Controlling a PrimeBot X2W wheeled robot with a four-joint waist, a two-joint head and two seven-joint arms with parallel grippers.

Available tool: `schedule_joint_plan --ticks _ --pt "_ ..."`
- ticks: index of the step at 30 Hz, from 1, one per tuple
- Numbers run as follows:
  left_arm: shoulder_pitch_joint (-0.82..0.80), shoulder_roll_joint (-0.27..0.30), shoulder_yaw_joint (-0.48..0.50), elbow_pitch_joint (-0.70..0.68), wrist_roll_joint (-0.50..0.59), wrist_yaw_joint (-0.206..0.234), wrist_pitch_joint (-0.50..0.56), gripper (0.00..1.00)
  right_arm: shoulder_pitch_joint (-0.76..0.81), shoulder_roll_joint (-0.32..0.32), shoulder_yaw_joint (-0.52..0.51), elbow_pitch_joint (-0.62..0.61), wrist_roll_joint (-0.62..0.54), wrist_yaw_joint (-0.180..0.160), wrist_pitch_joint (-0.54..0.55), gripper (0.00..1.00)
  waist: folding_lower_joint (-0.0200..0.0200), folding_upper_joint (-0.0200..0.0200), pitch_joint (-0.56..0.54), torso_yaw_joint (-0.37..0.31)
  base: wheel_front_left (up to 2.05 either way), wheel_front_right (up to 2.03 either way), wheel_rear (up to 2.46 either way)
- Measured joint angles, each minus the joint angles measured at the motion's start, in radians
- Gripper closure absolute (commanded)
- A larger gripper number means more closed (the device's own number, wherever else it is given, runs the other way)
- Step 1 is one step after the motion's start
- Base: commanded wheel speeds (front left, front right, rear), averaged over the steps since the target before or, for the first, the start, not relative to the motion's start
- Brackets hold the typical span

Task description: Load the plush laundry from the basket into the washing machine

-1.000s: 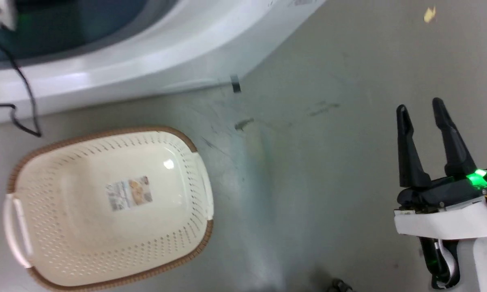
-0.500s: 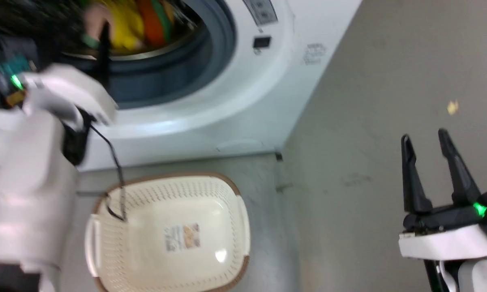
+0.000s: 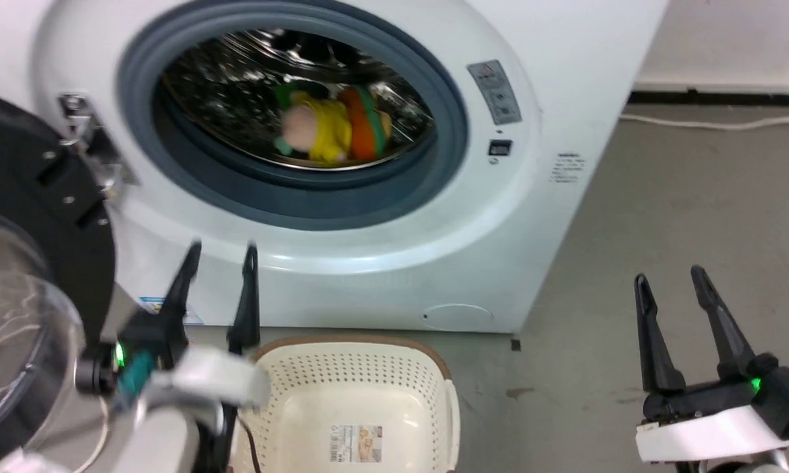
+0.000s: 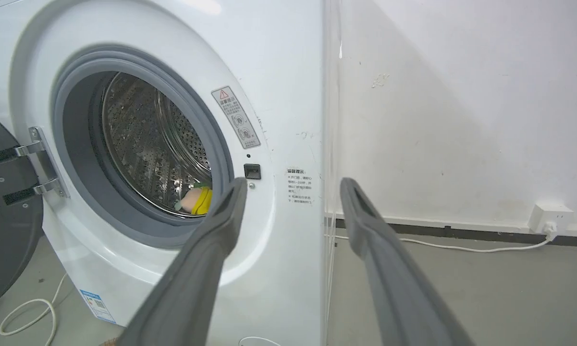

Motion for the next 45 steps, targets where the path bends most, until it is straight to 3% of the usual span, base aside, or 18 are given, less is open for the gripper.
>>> schedule_joint_plan --ticks 4,11,19,20,45 --pt "0.122 -0.021 0.014 -0.108 0.035 0.045 0.000 0.00 0.024 0.000 0.013 0.018 0.001 0.000 0.000 0.00 0.0002 0.0000 -0.025 0.026 0.00 0.00 0.00" --pt "0.233 -0.053 -0.001 -0.140 0.055 0.042 0.000 0.00 0.062 0.000 0.016 0.041 0.002 0.000 0.000 0.00 0.0002 0.0000 -0.048 0.050 0.00 0.00 0.00" --pt "0.236 -0.055 0.006 -0.088 0.038 0.023 0.000 0.00 0.063 0.000 0.026 0.054 0.002 0.000 0.000 0.00 0.0004 0.0000 -0.042 0.049 0.00 0.00 0.00" --pt "0.236 -0.055 0.006 -0.087 0.038 0.023 0.001 1.00 0.063 0.000 0.026 0.054 0.002 0.000 0.000 1.00 0.0004 0.0000 -0.042 0.048 0.00 0.00 0.00" --pt "0.236 -0.075 0.035 -0.101 0.077 0.009 0.037 1.00 0.062 0.000 0.026 0.054 -0.010 0.000 0.036 1.00 0.0005 0.0000 -0.056 0.046 0.00 0.00 0.00"
